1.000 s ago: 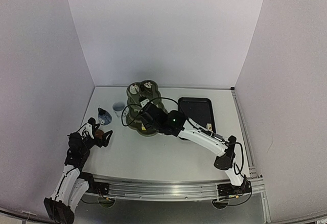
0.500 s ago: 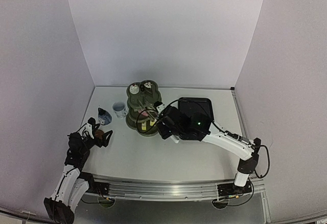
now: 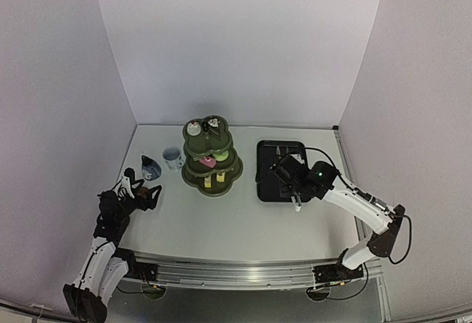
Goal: Serve the afternoon tea
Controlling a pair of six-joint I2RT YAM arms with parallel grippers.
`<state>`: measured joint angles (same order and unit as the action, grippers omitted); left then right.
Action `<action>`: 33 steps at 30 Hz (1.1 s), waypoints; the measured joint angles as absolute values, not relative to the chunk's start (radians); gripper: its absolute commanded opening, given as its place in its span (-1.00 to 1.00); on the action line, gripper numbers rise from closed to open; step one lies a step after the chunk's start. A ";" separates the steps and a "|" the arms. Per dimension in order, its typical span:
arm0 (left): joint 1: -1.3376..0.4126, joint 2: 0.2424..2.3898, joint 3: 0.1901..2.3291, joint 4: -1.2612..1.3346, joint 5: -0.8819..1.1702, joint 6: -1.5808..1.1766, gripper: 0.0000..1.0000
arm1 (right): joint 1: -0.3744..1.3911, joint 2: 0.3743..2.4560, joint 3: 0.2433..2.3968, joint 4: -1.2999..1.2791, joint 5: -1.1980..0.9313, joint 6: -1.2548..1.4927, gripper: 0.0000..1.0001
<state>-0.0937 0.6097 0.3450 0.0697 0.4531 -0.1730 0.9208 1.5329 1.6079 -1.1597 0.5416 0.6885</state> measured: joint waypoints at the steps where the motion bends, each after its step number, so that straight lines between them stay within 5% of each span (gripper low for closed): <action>1: -0.094 0.611 0.345 0.068 0.447 -0.175 0.99 | 0.898 1.517 1.565 -1.169 0.542 0.710 -0.30; 9: -0.094 0.612 0.345 0.049 0.424 -0.170 0.99 | 0.764 1.432 1.321 -1.207 0.501 0.784 -0.29; 33: -0.094 0.623 0.345 0.051 0.415 -0.154 0.99 | 0.572 1.490 1.188 -1.057 0.285 0.598 -0.22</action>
